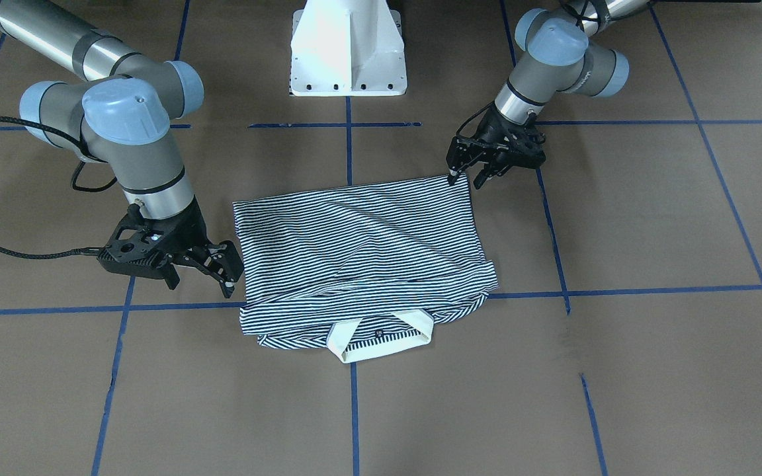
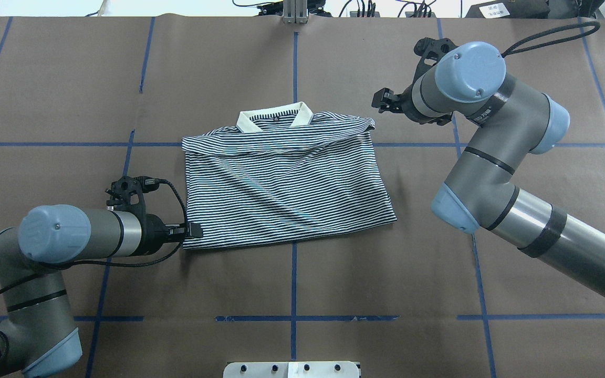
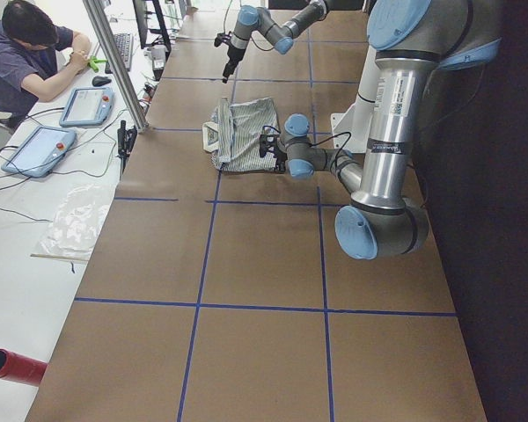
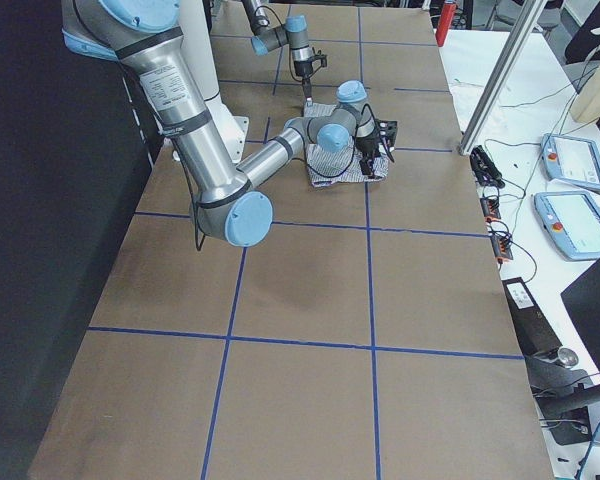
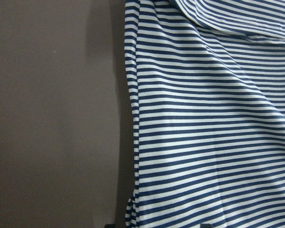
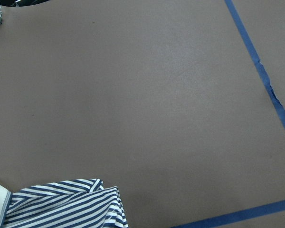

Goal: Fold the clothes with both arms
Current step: 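Move the left gripper to the folded shirt's side while the right gripper withdraws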

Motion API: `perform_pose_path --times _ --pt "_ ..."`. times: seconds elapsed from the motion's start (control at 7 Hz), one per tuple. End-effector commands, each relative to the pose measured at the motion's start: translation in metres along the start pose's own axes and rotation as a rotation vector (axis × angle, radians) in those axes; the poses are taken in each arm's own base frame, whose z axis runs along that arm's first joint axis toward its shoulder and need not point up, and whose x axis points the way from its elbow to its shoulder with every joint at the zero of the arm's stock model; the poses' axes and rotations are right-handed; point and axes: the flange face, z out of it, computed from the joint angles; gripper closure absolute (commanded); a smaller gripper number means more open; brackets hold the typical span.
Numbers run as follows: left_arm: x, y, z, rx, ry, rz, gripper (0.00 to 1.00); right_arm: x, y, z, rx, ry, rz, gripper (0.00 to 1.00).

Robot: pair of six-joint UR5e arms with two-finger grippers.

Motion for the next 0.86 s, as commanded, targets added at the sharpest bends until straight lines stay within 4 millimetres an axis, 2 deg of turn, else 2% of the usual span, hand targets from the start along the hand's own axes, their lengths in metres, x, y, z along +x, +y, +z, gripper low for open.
perform_pose_path --times 0.0,0.43,0.71 --pt "-0.0008 0.0054 0.0033 -0.005 -0.005 -0.016 0.47 0.0057 0.0008 0.0026 -0.002 0.008 0.003 0.00" --pt "-0.0031 0.0063 0.0043 -0.005 -0.009 -0.016 0.72 0.0057 0.0006 0.0026 0.000 0.008 0.006 0.00" --pt "-0.0044 0.0064 0.0038 -0.004 -0.011 -0.017 1.00 0.0070 0.0007 0.0038 -0.001 0.011 0.008 0.00"
